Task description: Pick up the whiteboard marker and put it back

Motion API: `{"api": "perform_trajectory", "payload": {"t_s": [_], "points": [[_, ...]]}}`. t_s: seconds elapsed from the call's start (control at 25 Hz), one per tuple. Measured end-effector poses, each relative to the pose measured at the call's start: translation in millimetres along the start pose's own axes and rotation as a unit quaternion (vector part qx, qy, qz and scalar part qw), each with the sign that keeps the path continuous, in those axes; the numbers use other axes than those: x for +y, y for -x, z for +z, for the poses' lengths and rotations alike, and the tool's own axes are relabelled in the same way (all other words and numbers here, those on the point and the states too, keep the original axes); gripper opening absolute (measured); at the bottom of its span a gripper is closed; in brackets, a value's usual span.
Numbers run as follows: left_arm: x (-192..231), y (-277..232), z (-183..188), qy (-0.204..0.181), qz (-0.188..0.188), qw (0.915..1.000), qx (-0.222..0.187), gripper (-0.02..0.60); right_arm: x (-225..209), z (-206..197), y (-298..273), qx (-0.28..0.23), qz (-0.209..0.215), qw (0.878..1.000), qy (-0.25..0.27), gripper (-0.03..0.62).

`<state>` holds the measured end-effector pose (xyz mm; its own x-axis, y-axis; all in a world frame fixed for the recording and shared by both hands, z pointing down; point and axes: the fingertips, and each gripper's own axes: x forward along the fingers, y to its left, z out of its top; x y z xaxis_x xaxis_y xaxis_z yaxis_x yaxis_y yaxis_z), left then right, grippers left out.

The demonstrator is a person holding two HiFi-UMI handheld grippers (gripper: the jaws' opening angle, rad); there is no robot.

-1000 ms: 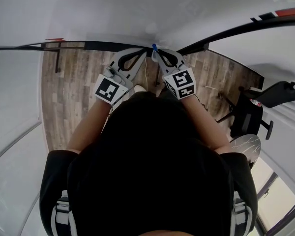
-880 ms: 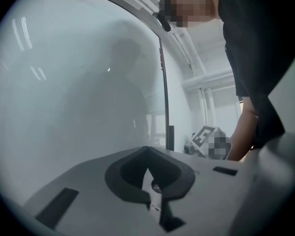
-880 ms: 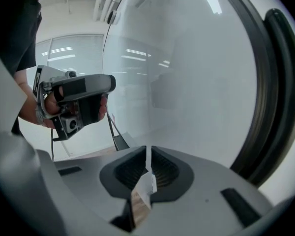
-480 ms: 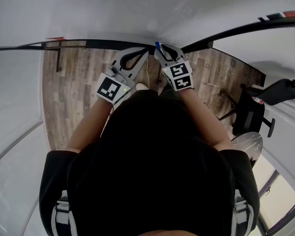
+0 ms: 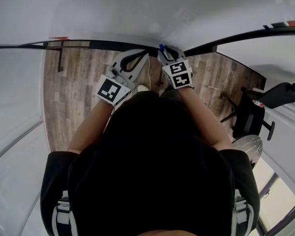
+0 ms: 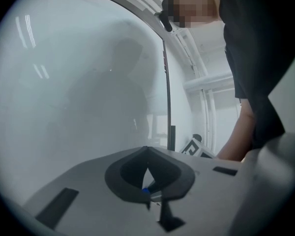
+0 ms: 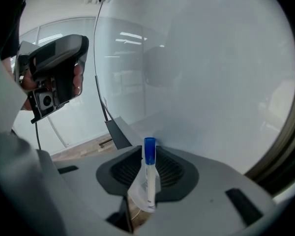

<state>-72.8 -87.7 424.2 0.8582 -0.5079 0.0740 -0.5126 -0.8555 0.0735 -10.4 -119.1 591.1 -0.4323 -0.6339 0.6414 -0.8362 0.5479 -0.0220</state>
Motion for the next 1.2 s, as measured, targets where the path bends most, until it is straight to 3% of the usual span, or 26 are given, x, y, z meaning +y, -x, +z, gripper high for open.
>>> {"api": "perform_trajectory", "payload": {"t_s": [0.44,1.0,1.2], "points": [[9,2,4,0.004,0.012,0.9999,-0.001,0.003,-2,-3,-4,0.009,-0.003,1.0,0.01,0.064],[5,0,1,-0.003,0.015,0.9996,0.025,0.003,-7,18,26,-0.064,0.0,0.998,0.011,0.063],[0,-1,8,-0.006,0.019,0.9998,0.004,0.003,-6,28,42,-0.088,0.006,0.996,0.006,0.063]]}}
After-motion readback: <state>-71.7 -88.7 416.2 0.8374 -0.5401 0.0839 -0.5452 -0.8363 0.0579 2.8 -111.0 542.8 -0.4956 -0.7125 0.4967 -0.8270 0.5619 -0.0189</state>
